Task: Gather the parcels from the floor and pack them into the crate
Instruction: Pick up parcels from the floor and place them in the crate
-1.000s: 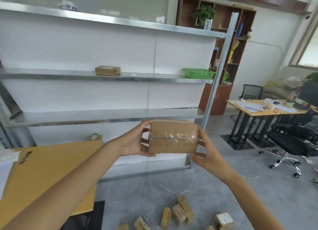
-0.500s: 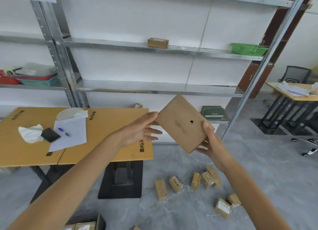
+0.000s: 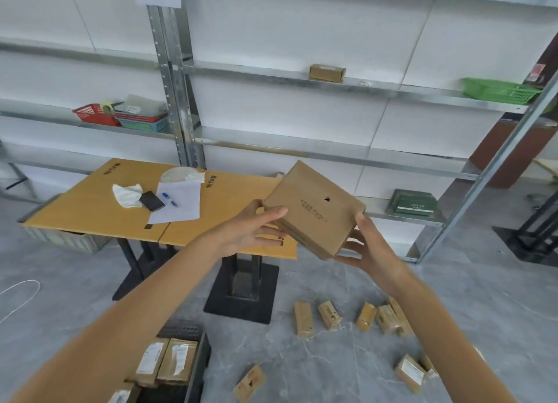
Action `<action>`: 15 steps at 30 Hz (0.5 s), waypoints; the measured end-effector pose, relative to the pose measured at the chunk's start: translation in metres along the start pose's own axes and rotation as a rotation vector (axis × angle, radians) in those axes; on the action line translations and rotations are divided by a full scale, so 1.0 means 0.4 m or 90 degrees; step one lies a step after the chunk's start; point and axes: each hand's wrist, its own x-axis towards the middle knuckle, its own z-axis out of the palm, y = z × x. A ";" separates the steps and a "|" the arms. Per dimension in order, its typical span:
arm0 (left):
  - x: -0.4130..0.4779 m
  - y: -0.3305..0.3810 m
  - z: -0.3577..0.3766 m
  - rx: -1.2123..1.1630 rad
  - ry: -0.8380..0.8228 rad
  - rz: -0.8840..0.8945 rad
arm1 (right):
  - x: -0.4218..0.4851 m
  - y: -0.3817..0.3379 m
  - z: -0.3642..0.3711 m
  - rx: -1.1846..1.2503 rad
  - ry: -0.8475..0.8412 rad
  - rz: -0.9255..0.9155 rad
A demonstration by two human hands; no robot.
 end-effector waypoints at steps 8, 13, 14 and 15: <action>-0.169 -0.054 -0.087 0.018 0.054 -0.048 | -0.023 0.043 0.141 -0.009 -0.066 0.018; -0.263 -0.074 -0.181 0.058 0.037 -0.067 | -0.034 0.040 0.262 -0.043 -0.043 0.005; -0.282 -0.077 -0.204 0.057 0.036 -0.070 | -0.037 0.040 0.290 -0.053 -0.041 0.001; -0.300 -0.080 -0.229 0.053 0.038 -0.072 | -0.039 0.040 0.318 -0.058 -0.039 -0.002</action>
